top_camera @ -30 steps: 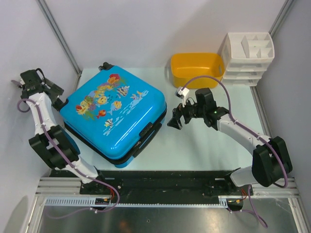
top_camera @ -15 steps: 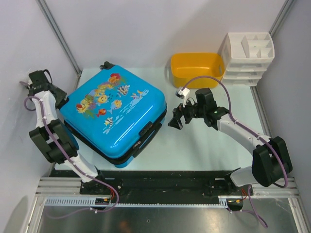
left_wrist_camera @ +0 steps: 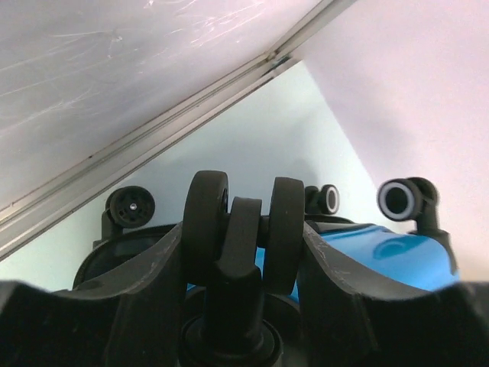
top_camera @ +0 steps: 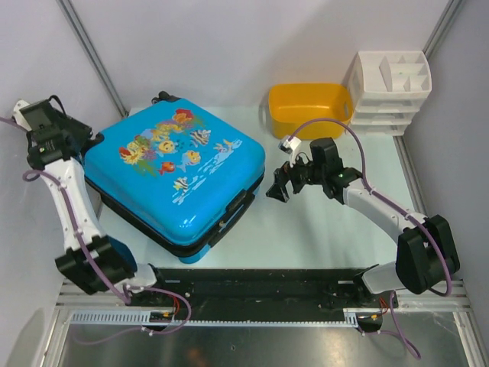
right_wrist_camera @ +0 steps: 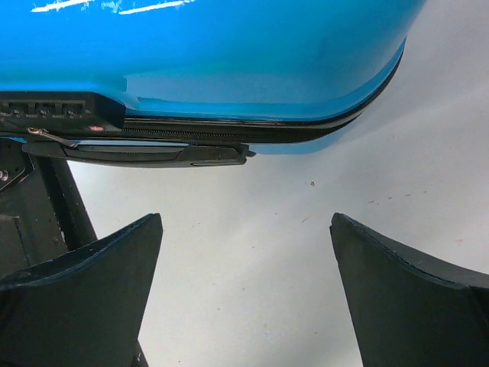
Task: Open, take out, and arrange the luggage
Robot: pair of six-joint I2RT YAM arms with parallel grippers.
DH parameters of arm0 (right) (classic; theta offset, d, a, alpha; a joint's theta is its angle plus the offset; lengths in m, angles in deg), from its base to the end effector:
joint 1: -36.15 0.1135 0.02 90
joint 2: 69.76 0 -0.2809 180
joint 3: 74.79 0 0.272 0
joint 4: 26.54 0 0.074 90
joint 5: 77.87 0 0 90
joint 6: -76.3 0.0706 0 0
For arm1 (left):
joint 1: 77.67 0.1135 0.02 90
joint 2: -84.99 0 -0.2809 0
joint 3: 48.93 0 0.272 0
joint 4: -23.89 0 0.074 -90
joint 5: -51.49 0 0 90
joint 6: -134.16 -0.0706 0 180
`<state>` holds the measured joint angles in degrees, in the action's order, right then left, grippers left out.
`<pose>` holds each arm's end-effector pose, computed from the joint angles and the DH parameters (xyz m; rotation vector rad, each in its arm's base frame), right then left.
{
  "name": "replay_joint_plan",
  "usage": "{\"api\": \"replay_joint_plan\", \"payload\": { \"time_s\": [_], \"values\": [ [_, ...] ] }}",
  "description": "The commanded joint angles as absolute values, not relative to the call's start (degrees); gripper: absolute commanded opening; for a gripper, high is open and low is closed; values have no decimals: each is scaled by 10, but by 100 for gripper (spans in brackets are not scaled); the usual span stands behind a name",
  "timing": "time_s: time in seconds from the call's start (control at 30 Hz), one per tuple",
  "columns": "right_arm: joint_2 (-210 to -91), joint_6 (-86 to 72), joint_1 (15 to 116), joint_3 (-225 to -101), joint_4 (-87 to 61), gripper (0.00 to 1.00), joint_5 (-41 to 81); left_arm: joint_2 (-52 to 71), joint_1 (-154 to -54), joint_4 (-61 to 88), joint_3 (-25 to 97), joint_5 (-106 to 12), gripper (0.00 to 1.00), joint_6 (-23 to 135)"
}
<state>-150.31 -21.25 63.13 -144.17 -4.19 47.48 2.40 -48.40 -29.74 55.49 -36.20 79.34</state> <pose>0.2938 0.1954 0.2652 -0.9776 1.9206 0.8597 0.3119 0.1781 0.4170 -1.1534 1.7851 -0.0182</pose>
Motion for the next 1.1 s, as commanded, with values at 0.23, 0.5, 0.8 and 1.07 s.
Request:
{"api": "replay_joint_plan", "payload": {
  "time_s": [0.23,0.5,0.8,1.07],
  "values": [
    [-1475,-190,655,-1423,-72,95,494,69,-501,-284,427,-362,0,801],
    [-1409,-97,808,-1306,-239,93,325,55,-499,-253,401,-339,0,800],
    [-1446,-122,964,-1264,-391,86,192,34,-488,-238,439,-331,0,798],
    [-1505,-205,1010,-1243,-508,74,173,33,-488,-236,430,-348,0,803]
  ]
}}
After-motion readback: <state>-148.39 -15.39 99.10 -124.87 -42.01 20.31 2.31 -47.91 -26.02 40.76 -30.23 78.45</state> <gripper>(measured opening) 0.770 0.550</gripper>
